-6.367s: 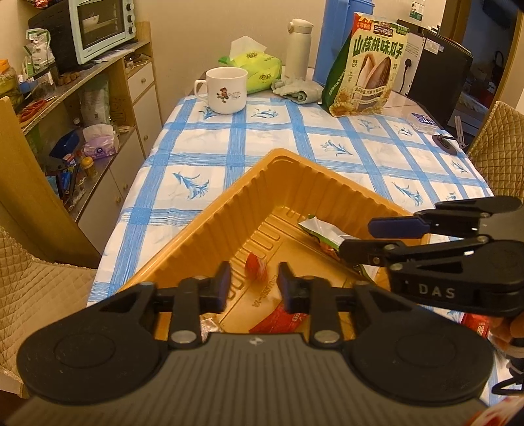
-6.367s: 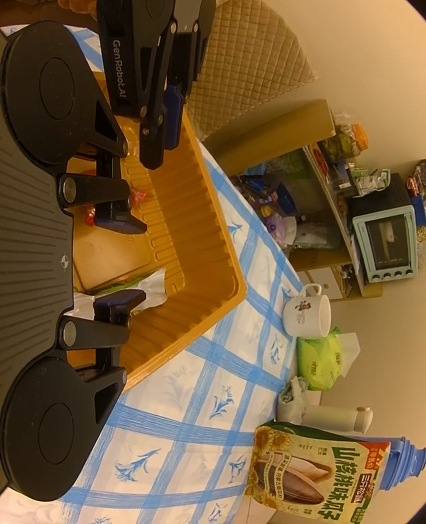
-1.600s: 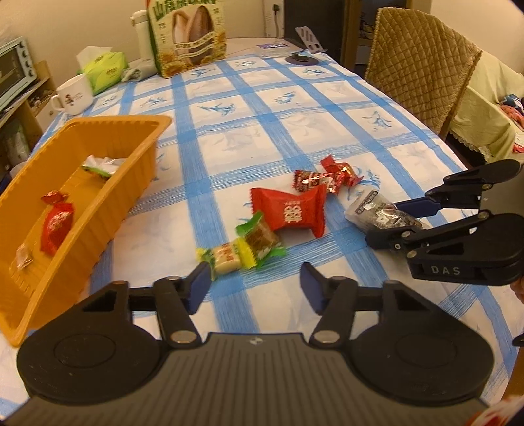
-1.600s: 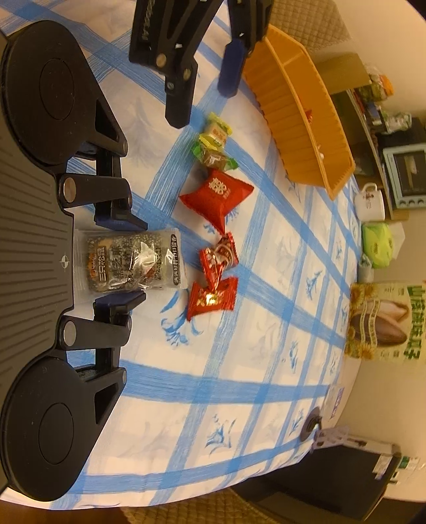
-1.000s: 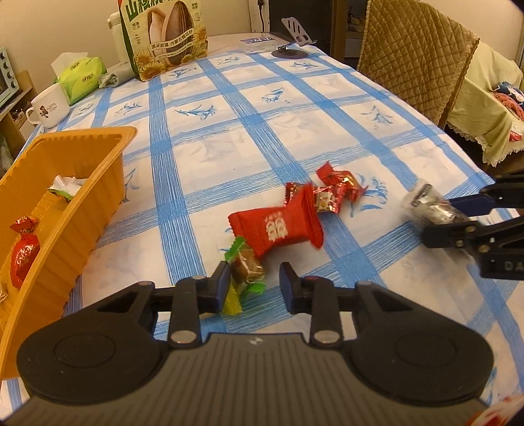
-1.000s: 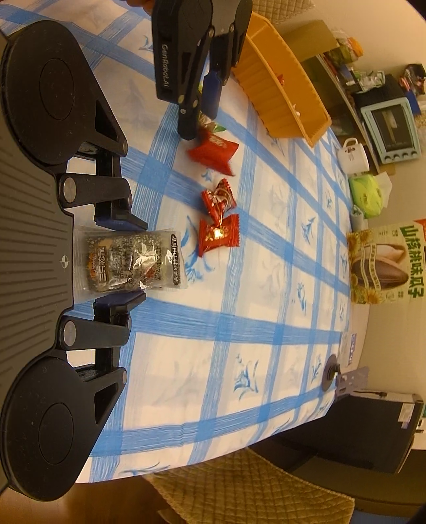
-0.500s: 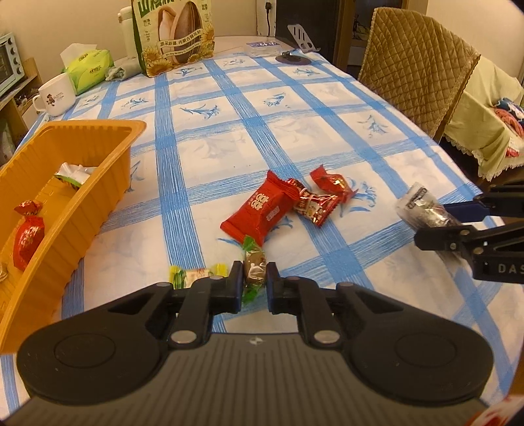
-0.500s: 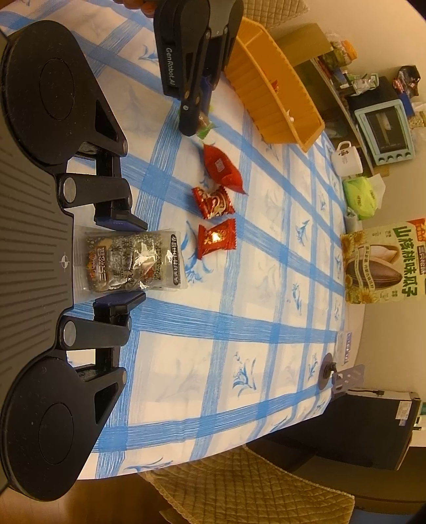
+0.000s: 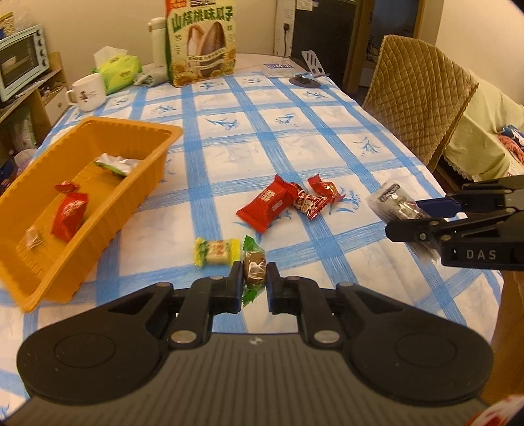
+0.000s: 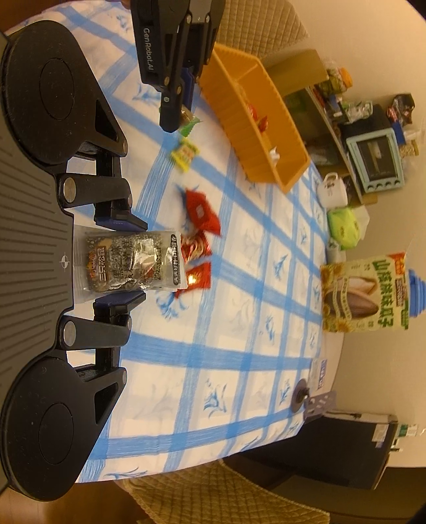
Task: Organize snacks
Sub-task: 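Carry the nut packet and green candy over the orange tray with both grippers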
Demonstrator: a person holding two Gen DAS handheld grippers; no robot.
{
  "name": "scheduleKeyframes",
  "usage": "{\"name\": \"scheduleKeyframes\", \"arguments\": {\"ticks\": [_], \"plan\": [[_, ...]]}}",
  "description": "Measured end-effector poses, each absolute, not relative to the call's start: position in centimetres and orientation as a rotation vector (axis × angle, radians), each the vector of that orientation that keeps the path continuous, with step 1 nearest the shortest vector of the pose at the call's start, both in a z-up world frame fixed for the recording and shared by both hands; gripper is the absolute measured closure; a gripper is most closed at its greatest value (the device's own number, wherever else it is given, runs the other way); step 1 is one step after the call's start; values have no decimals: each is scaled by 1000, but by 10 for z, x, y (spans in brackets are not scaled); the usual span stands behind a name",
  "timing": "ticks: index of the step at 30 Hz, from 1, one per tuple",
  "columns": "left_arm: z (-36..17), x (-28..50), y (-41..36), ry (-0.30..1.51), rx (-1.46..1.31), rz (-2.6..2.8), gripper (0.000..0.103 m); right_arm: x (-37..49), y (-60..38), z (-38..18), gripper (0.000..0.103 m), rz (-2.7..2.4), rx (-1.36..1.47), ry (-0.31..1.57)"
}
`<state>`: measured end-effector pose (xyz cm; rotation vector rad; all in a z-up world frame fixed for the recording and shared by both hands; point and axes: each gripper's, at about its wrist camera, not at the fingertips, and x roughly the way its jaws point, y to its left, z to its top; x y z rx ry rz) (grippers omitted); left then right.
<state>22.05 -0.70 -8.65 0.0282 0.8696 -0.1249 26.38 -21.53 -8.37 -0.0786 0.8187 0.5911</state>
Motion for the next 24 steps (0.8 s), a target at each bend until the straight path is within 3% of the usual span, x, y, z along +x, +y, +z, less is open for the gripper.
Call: {"name": "scheduleKeyframes", "arguments": {"ticks": [24], "plan": [[-34, 123, 120, 836, -73, 156, 90, 223, -74, -46, 65, 937, -115, 798]]}}
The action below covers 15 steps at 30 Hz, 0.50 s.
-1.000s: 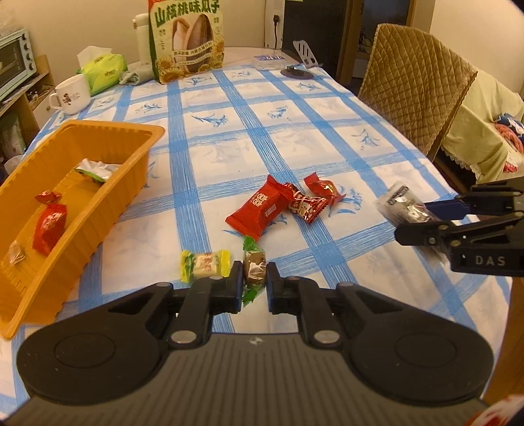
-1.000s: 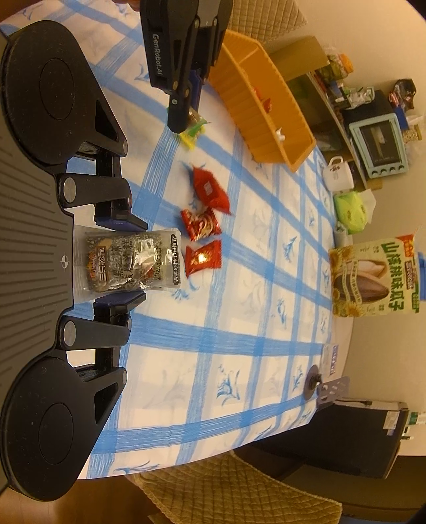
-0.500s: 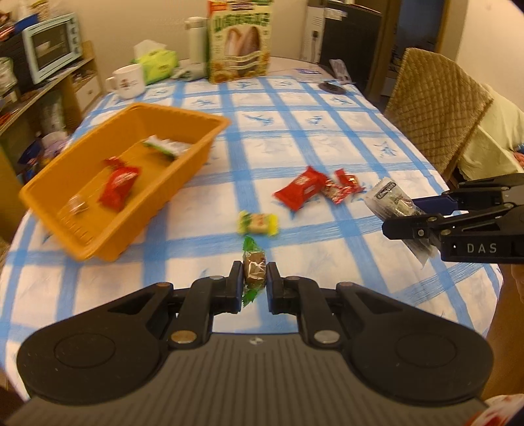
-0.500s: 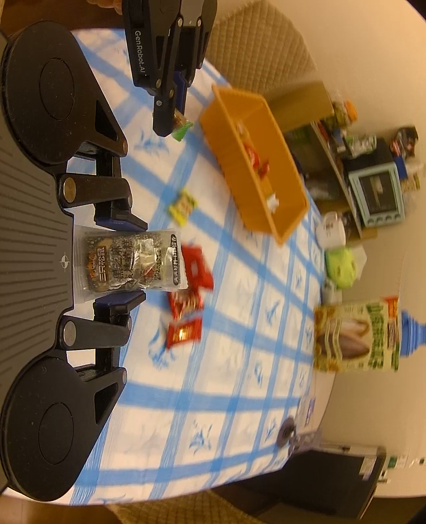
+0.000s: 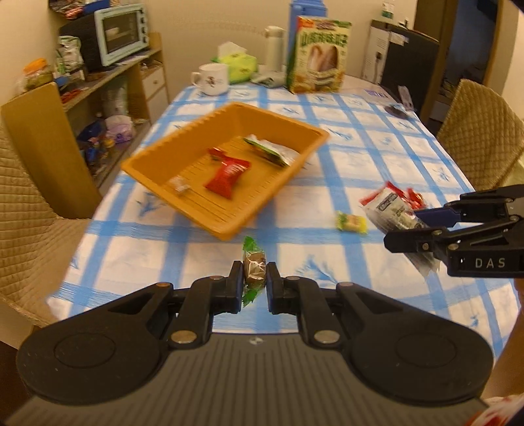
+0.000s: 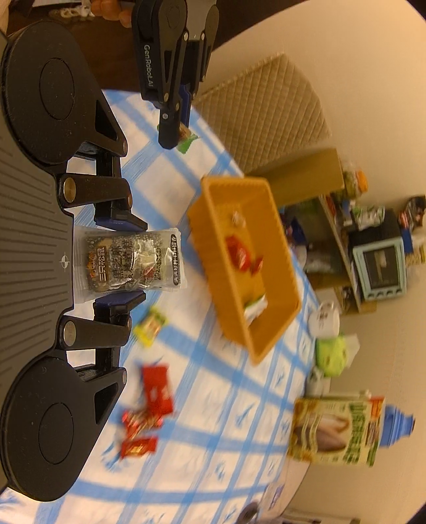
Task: Organize snacks
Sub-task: 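Carry the nut packet and green candy over the orange tray with both grippers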
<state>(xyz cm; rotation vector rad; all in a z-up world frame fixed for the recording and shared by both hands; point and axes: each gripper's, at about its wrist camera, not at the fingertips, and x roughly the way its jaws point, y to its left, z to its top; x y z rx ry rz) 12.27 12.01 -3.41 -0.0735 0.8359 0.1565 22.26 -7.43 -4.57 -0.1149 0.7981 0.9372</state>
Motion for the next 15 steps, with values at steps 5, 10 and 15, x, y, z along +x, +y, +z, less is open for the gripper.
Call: {"name": "scheduleKeyframes", "arguments": {"ticks": [5, 10, 15], "plan": [[-20, 129, 147, 799, -74, 178, 90, 232, -38, -37, 65, 971, -118, 784], [-10, 145, 169, 771, -61, 173, 90, 247, -6, -29, 65, 981, -118, 761], [-6, 169, 190, 753, -45, 157, 90, 268, 18, -22, 65, 956, -123, 741]]}}
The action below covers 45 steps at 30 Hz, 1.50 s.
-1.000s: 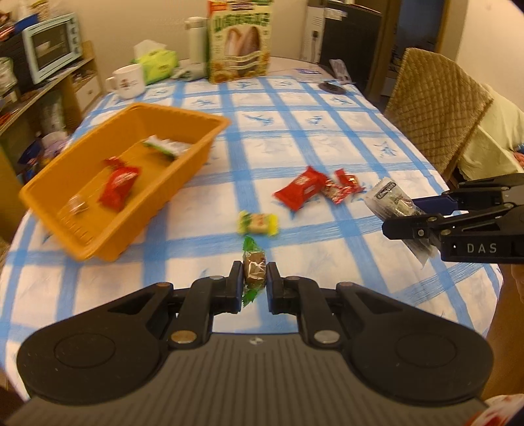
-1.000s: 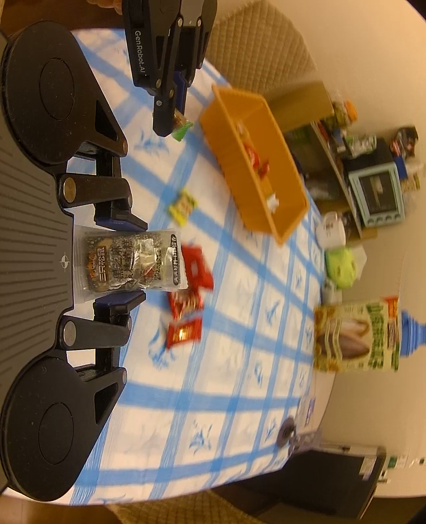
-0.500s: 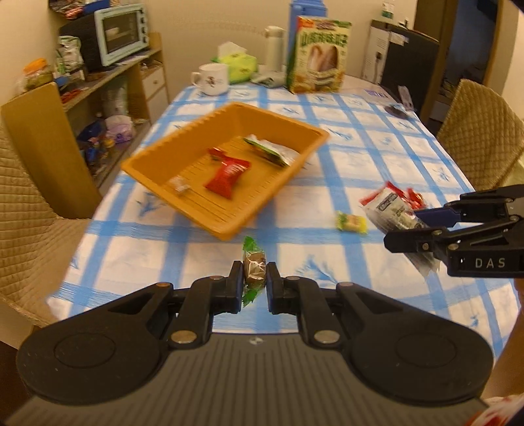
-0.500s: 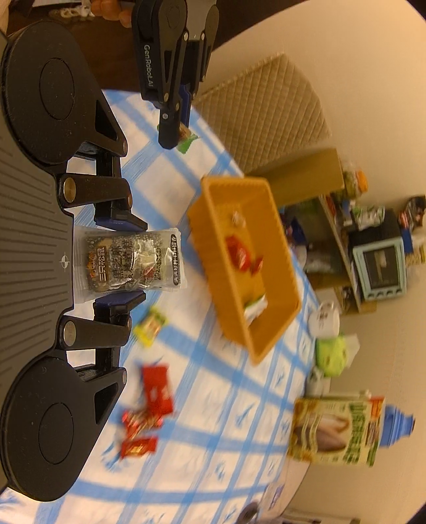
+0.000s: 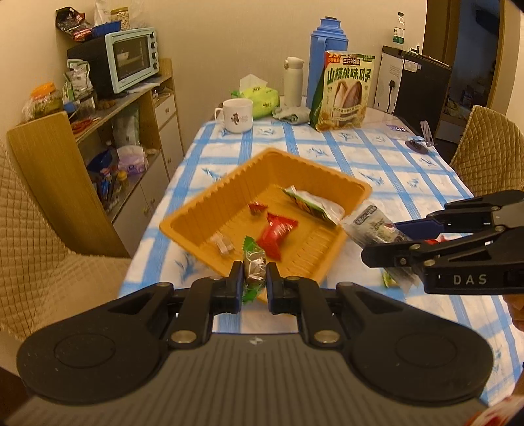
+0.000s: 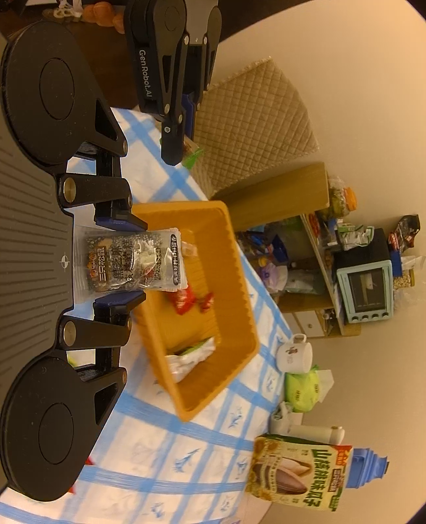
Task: Organize snacks
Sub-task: 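Carry the nut packet and green candy over the orange tray with both grippers, then open both grippers to drop the snacks into the tray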
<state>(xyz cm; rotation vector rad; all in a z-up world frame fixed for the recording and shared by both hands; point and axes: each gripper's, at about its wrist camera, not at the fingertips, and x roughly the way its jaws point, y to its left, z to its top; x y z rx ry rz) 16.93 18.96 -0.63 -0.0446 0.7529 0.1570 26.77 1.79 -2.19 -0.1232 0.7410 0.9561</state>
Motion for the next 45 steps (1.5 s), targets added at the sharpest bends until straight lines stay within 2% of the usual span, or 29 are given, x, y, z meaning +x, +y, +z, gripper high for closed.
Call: {"name": "scheduleKeyframes", "arguments": {"ticks": [21, 45], "plan": [[-34, 278, 237, 788, -6, 60, 90, 370, 73, -42, 65, 811, -144, 748], [-68, 315, 249, 869, -32, 48, 90, 411, 93, -86, 64, 802, -136, 845]]}}
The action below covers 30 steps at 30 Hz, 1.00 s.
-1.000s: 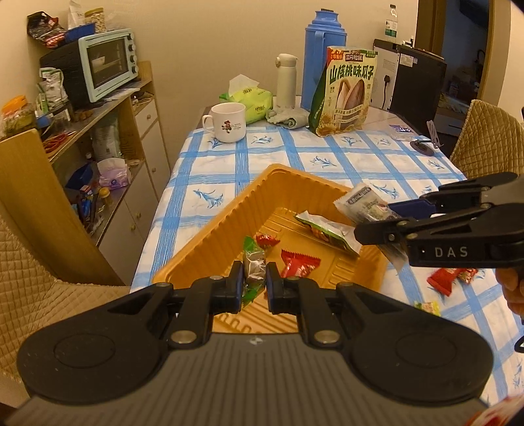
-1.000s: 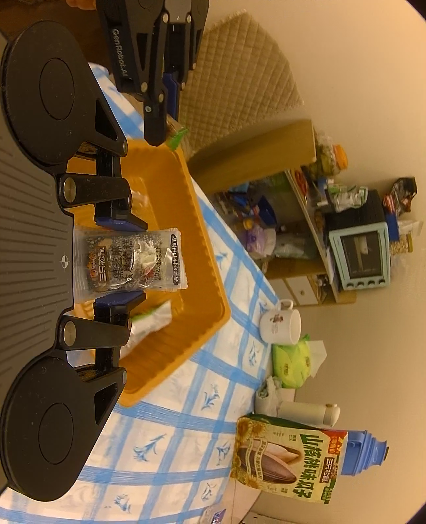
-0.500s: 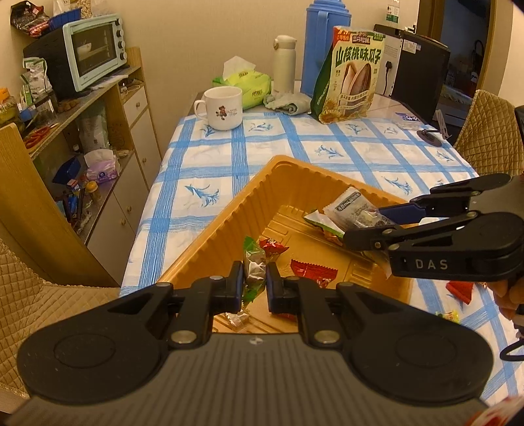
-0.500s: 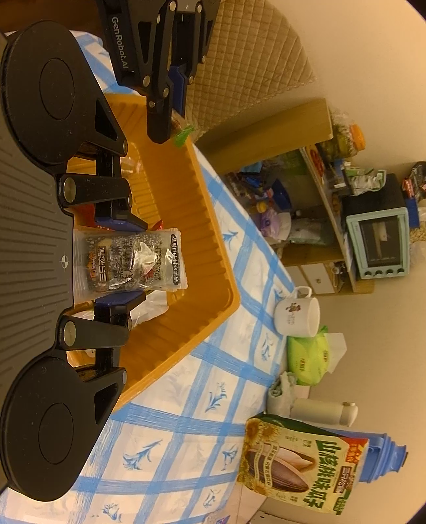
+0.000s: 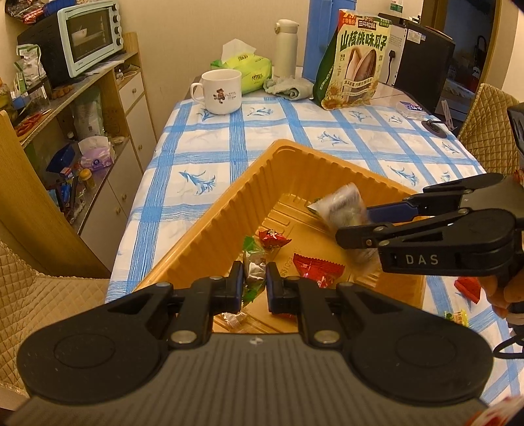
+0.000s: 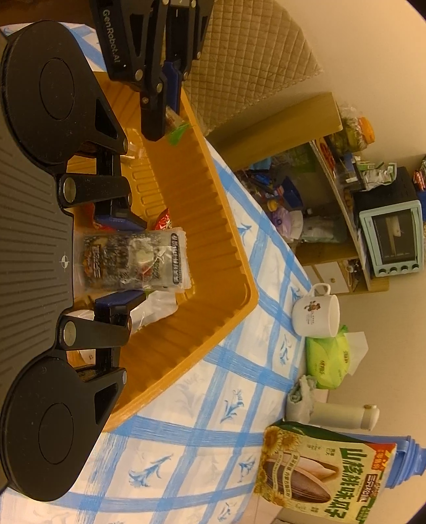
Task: Organize snacks
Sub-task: 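Open both grippers to drop the snacks into the tray, then pull both tools back toward the remaining snacks on the table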
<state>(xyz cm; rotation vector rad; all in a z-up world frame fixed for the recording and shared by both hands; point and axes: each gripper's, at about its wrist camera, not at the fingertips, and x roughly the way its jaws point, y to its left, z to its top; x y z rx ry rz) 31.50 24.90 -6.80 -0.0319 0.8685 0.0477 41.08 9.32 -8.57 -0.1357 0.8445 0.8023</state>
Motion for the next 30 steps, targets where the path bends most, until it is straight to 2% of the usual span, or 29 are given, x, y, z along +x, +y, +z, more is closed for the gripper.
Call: {"name": "scheduleKeyframes", "arguments": {"ticks": [7, 19, 20, 24, 26, 28, 29, 30], "plan": [[-70, 318, 251, 876, -36, 50, 90, 412, 94, -84, 56, 797, -118, 844], [-71, 328, 250, 869, -29, 42, 89, 412, 93, -80, 54, 810, -103, 843], [-70, 328, 249, 859, -25, 44, 87, 411, 93, -79, 54, 810, -102, 843], [-67, 325, 248, 844, -20, 42, 62, 408, 92, -77, 52, 805, -98, 838], [-67, 322, 249, 845, -24, 41, 61, 405, 90, -75, 45, 803, -92, 834], [-66, 319, 250, 850, -30, 43, 55, 401, 88, -73, 34, 805, -86, 825], [-66, 316, 250, 851, -31, 47, 48, 400, 88, -72, 32, 806, -87, 822], [-65, 314, 250, 849, -30, 51, 46, 398, 87, -72, 30, 806, -89, 822]]}}
